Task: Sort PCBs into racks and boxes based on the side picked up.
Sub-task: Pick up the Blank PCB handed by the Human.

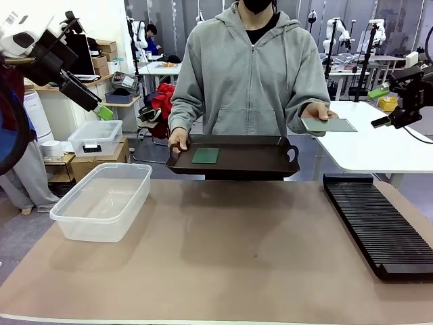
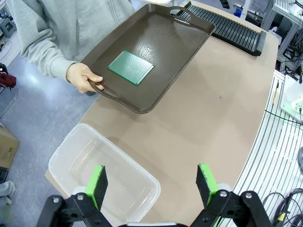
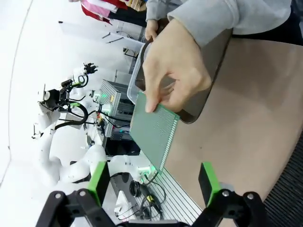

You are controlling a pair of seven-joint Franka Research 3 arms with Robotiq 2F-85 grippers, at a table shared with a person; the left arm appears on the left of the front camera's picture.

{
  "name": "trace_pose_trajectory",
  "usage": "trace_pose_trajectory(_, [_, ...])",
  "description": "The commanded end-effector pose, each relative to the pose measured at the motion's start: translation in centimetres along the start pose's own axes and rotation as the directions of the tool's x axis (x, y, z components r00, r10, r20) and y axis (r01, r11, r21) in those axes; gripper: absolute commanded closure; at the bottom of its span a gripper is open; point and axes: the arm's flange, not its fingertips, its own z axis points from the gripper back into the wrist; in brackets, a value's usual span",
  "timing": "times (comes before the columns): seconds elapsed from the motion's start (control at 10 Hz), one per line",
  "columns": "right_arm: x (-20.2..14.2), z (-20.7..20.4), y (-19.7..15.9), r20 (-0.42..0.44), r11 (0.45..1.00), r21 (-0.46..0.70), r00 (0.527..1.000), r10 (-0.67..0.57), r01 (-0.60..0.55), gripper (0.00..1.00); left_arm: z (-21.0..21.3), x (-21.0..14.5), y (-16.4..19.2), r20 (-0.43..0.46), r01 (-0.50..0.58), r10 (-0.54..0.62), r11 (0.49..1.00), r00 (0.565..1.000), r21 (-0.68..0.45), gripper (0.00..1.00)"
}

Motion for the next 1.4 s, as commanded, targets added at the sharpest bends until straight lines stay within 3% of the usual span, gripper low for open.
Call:
trace_pose_trajectory(0.0, [-0.8, 1.0, 1.9, -0.004, 0.999, -0.011, 0.999, 0.038, -0.038, 0.00, 0.0, -0.1, 0.0, 0.002, 0.000, 0.000, 1.000, 1.000, -0.003, 0.00])
trace_pose_trajectory(0.2, [-0.1, 0.3, 0.5, 0.003, 1.000, -0.006, 1.000, 0.009, -0.009, 0.00, 0.0, -0.1, 0.0, 0.002, 0.000, 0.000, 1.000, 1.000, -0.003, 0.00])
trace_pose_trajectory(0.4, [1.6, -1.2, -2.4, -0.020, 0.977, 0.191, 0.995, -0.097, 0.099, 0.00, 0.0, -0.1, 0.0, 0.002, 0.000, 0.000, 1.000, 1.000, -0.003, 0.00])
trace_pose_trajectory(0.7, [2.7, -2.5, -4.7, -0.035, 0.941, 0.295, 0.986, -0.161, 0.164, 0.00, 0.0, -0.1, 0.0, 0.002, 0.000, 0.000, 1.000, 1.000, -0.003, 0.00])
trace_pose_trajectory(1.3, [3.7, -6.0, -7.1, -0.072, 0.905, 0.394, 0.987, -0.142, 0.158, 0.00, 0.0, -0.1, 0.0, 0.002, 0.000, 0.000, 1.000, 1.000, -0.003, 0.00])
